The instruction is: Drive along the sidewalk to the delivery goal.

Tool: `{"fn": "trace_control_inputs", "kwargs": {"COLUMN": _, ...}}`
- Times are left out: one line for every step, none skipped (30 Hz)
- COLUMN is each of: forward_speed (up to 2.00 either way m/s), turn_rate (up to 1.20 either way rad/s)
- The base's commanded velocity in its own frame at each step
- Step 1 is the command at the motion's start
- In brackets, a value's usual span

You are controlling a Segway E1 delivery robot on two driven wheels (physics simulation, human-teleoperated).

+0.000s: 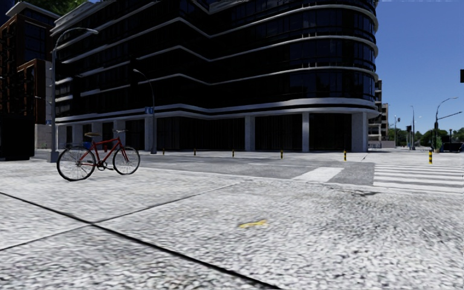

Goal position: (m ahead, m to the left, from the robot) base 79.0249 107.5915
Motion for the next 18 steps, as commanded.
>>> {"fn": "trace_control_inputs", "kwargs": {"forward_speed": 2.00, "turn_rate": -0.04}}
{"fn": "trace_control_inputs", "kwargs": {"forward_speed": 2.00, "turn_rate": -0.02}}
{"fn": "trace_control_inputs", "kwargs": {"forward_speed": 2.00, "turn_rate": -0.01}}
{"fn": "trace_control_inputs", "kwargs": {"forward_speed": 2.00, "turn_rate": -0.01}}
{"fn": "trace_control_inputs", "kwargs": {"forward_speed": 2.00, "turn_rate": 0.00}}
{"fn": "trace_control_inputs", "kwargs": {"forward_speed": 2.00, "turn_rate": 0.00}}
{"fn": "trace_control_inputs", "kwargs": {"forward_speed": 2.00, "turn_rate": -0.42}}
{"fn": "trace_control_inputs", "kwargs": {"forward_speed": 2.00, "turn_rate": -1.20}}
{"fn": "trace_control_inputs", "kwargs": {"forward_speed": 2.00, "turn_rate": -1.20}}
{"fn": "trace_control_inputs", "kwargs": {"forward_speed": 2.00, "turn_rate": -1.20}}
{"fn": "trace_control_inputs", "kwargs": {"forward_speed": 2.00, "turn_rate": -1.20}}
{"fn": "trace_control_inputs", "kwargs": {"forward_speed": 2.00, "turn_rate": -1.20}}
{"fn": "trace_control_inputs", "kwargs": {"forward_speed": 2.00, "turn_rate": -1.20}}
{"fn": "trace_control_inputs", "kwargs": {"forward_speed": 2.00, "turn_rate": -1.20}}
{"fn": "trace_control_inputs", "kwargs": {"forward_speed": 2.00, "turn_rate": -1.20}}
{"fn": "trace_control_inputs", "kwargs": {"forward_speed": 2.00, "turn_rate": -1.20}}
{"fn": "trace_control_inputs", "kwargs": {"forward_speed": 2.00, "turn_rate": -1.20}}
{"fn": "trace_control_inputs", "kwargs": {"forward_speed": 2.00, "turn_rate": -1.20}}
